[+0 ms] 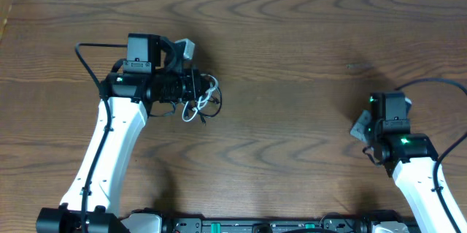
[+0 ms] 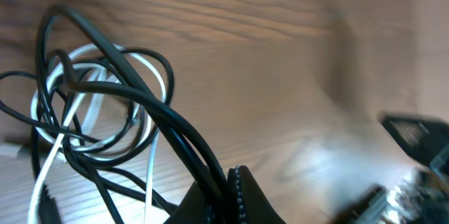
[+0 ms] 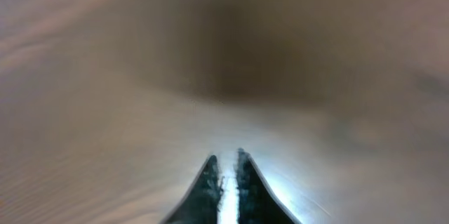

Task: Untangle cables

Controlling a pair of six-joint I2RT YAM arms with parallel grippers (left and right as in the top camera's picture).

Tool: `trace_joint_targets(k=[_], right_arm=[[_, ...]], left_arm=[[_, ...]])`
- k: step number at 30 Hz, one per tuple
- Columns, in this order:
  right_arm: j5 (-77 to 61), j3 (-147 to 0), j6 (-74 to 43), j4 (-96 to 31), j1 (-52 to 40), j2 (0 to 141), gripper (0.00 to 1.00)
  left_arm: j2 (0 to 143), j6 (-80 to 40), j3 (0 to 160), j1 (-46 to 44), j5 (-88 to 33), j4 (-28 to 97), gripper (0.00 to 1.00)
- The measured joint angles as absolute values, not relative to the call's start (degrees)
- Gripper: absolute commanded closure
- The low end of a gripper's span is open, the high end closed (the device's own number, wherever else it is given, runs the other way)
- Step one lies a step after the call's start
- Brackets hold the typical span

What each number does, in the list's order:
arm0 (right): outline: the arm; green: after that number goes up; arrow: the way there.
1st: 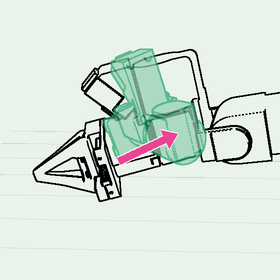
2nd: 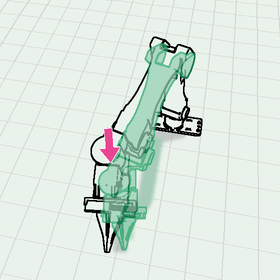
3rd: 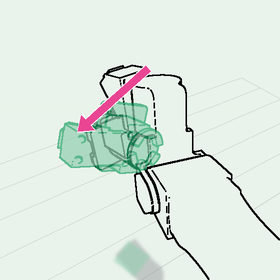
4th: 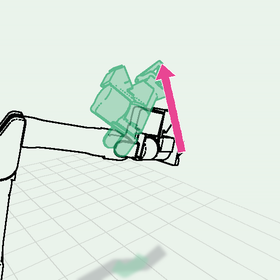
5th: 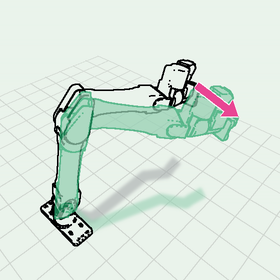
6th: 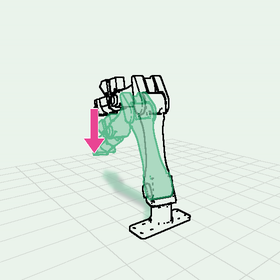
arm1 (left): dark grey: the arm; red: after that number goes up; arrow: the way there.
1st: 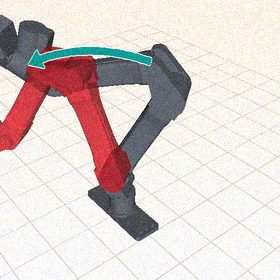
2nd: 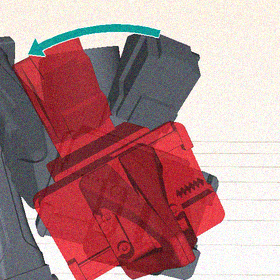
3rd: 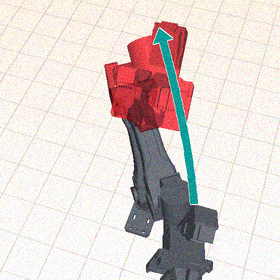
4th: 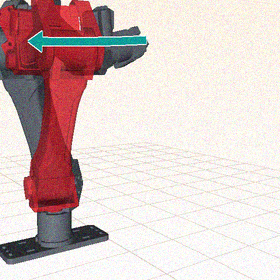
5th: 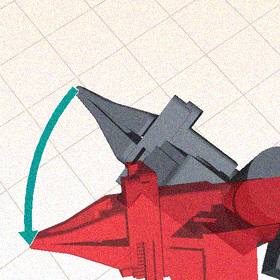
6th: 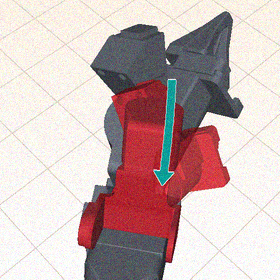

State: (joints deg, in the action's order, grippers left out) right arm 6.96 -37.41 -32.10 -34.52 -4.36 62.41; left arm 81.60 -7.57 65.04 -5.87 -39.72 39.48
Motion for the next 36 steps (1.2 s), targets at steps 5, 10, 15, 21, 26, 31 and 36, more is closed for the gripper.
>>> trace_joint_targets(k=[5,10,15,21,26,31,36], right_arm=[[-17.39,-37.41,-20.36,-21.45,-4.93,62.41,0.59],[-32.56,-37.41,-16.14,-16.40,-7.77,62.41,0.56],[-38.20,-37.41,-14.50,-16.43,-11.25,62.41,0.55],[-40.38,-37.41,-13.96,-17.10,-12.88,62.41,0.55],[-41.01,-37.41,-13.76,-19.27,-12.88,62.41,0.55],[-42.76,-37.41,-12.47,-20.29,-13.34,62.41,0.54],[-44.14,-37.41,-8.49,-20.29,-15.09,62.41,0.55]], left_arm=[[81.60,-1.48,65.01,-11.73,-51.86,37.36,0.93],[81.60,2.13,65.01,-19.27,-56.82,34.28,0.93],[81.58,3.55,65.01,-24.32,-58.65,30.46,0.92],[81.58,4.21,65.01,-25.78,-59.27,29.74,0.93],[81.58,4.36,65.01,-25.78,-59.29,29.71,0.92],[81.58,4.34,65.01,-25.78,-59.42,29.74,0.92],[81.58,4.29,65.01,-25.78,-59.64,29.71,0.92]])
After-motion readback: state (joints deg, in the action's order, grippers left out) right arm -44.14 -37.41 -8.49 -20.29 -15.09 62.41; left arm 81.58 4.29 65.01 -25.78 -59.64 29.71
